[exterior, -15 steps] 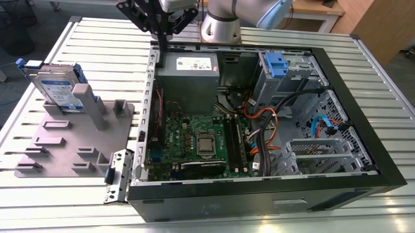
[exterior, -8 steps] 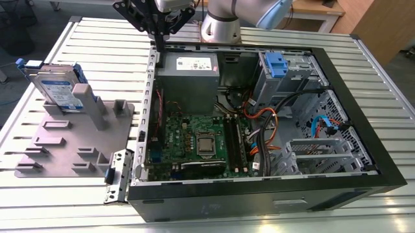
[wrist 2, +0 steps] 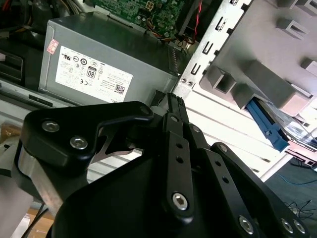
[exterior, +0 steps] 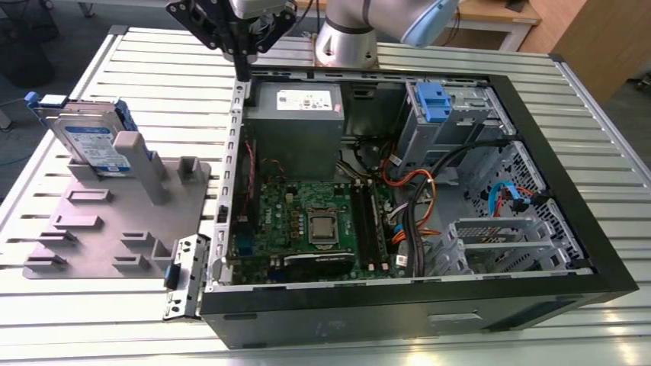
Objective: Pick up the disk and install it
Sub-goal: 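Reach for the disk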
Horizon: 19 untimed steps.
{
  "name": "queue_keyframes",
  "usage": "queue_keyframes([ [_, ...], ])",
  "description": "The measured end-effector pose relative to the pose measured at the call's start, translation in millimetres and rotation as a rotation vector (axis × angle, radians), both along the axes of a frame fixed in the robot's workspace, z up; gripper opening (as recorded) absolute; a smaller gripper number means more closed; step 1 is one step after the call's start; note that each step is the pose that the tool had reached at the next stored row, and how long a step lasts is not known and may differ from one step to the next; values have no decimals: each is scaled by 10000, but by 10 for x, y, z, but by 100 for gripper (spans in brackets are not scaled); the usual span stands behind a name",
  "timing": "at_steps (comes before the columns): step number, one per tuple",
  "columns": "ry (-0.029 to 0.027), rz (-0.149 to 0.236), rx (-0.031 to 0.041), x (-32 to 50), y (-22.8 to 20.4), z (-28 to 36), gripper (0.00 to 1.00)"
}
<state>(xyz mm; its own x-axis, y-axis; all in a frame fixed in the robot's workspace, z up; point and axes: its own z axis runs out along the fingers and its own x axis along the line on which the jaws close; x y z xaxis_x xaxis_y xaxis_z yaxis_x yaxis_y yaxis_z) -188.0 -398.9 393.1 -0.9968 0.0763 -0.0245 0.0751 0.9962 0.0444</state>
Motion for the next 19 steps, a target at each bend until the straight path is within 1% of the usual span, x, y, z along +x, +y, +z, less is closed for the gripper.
queue_keyframes([
  [11,0,0,0,-141,0,-2,11],
  [19,0,1,0,-281,0,-5,11],
])
